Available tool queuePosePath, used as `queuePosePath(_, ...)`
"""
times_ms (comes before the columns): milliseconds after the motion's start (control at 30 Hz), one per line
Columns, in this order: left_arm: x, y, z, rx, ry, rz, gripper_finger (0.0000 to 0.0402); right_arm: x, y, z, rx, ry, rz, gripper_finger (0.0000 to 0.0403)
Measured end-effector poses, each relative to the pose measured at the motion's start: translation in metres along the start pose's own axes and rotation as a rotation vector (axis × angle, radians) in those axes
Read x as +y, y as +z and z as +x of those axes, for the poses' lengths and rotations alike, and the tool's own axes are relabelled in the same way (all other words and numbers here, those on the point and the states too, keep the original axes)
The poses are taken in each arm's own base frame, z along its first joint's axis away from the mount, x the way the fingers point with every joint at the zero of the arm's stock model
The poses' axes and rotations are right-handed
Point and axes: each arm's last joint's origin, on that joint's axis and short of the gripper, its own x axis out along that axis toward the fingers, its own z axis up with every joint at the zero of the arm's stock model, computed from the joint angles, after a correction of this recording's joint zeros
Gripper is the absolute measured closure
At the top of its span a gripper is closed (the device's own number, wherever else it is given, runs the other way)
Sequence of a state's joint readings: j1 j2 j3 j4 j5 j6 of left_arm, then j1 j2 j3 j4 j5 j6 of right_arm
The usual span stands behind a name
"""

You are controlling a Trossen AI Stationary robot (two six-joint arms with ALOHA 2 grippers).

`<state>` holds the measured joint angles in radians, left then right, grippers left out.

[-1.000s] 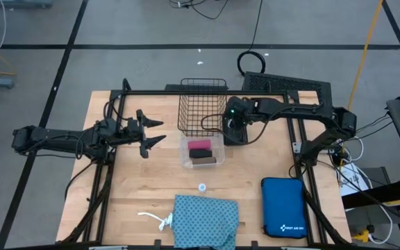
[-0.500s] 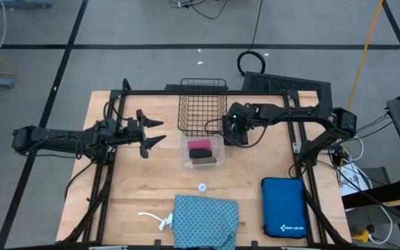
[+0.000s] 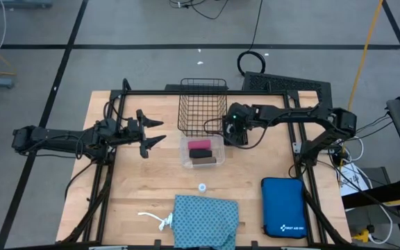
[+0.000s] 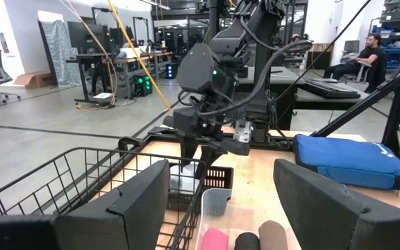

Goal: Pick & Place Medicine items
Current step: Put the right transparent medicine bottle into the black bin

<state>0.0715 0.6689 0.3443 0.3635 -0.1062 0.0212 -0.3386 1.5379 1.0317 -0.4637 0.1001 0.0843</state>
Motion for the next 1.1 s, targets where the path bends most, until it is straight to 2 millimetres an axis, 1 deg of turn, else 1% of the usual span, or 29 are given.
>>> queuePosePath(433,0.000,0.000,0.000,0.000,0.000,0.000,0.0133,0.000,0.003,0.000,-0.034,0.000,0.013,0.0266)
queuePosePath(1100,0.000,0.000,0.000,0.000,0.000,0.000,0.0133,-0.001,-0.014,0.013,-0.025,-0.003,0.034,0.0266)
